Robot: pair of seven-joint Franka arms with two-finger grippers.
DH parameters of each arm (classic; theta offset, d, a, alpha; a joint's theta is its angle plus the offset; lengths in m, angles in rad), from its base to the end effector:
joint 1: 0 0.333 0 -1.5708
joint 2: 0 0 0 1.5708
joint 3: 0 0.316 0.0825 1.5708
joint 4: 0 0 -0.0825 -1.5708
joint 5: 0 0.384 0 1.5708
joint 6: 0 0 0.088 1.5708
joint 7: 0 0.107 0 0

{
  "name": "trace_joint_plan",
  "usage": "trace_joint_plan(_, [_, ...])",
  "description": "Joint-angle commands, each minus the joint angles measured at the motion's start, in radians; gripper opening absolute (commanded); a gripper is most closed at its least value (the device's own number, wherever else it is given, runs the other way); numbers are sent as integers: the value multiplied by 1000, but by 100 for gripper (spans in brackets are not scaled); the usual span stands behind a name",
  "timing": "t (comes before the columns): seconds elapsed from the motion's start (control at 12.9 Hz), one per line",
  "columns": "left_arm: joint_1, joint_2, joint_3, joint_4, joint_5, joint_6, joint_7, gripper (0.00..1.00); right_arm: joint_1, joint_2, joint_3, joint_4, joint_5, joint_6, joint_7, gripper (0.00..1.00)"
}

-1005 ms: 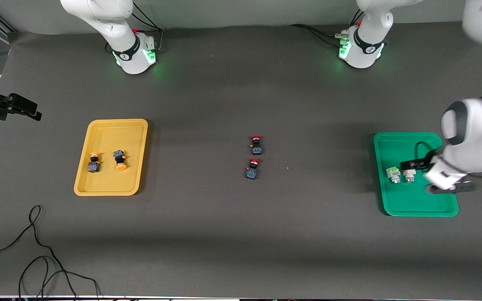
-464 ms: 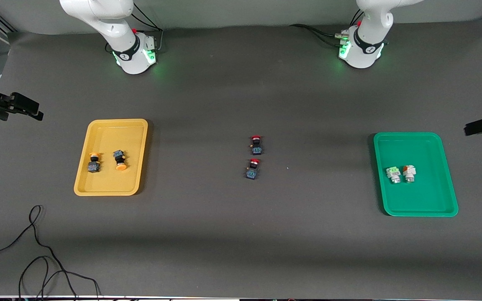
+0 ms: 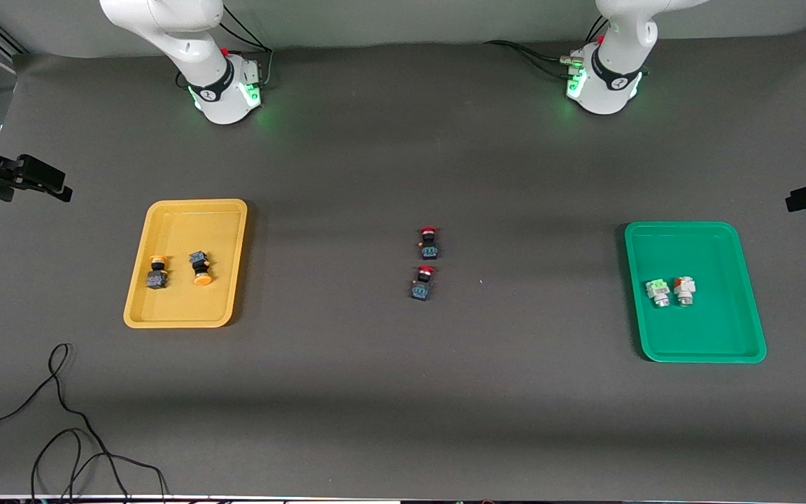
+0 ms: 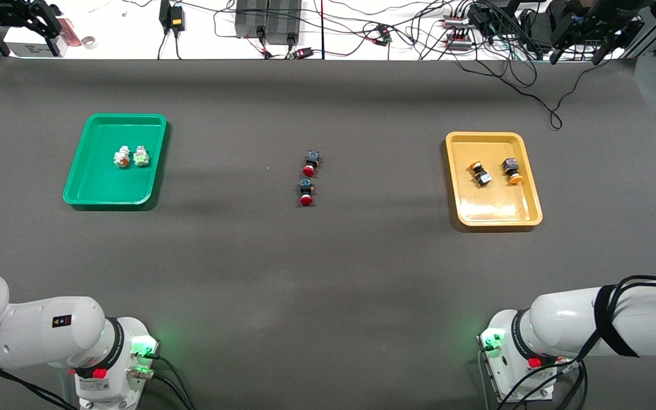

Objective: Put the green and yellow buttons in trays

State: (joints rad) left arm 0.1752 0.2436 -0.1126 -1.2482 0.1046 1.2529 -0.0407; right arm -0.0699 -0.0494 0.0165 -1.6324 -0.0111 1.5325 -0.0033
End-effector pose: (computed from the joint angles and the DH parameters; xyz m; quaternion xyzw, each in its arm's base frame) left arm 0.5896 0.0599 0.6086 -0.9903 -0.0616 0.1189 0.0363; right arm 0.5334 -0.0295 0.6192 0.9993 -0.0251 -0.0254 0.0052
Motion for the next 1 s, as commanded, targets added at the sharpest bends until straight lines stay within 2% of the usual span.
trace_joint_plan(0.0, [-10, 10, 2, 39, -20, -33, 10, 100, 18, -14, -12, 2, -10, -9, 23, 100])
trace_joint_plan(0.23, [-20, -13, 5, 21, -22, -23, 12, 99, 19, -15, -10, 2, -10, -9, 23, 100])
trace_joint_plan(0.39, [-16, -96, 5, -106, -26, 66, 12, 99, 19, -15, -10, 2, -10, -9, 23, 100])
trace_joint_plan(0.54, [-2, -215, 4, -299, -37, 216, 16, 99, 19, -15, -10, 3, -9, -9, 23, 100])
trace_joint_plan(0.62, [28, -255, -16, -362, -51, 259, 16, 99, 19, -15, -10, 2, -10, -9, 23, 100])
trace_joint_plan(0.77, [137, -279, -143, -393, -57, 270, 12, 100, 19, -14, -10, 2, -10, -9, 23, 100])
trace_joint_plan(0.93, [98, -279, -141, -393, -54, 260, -5, 100, 19, -12, -10, 2, -9, -9, 23, 100])
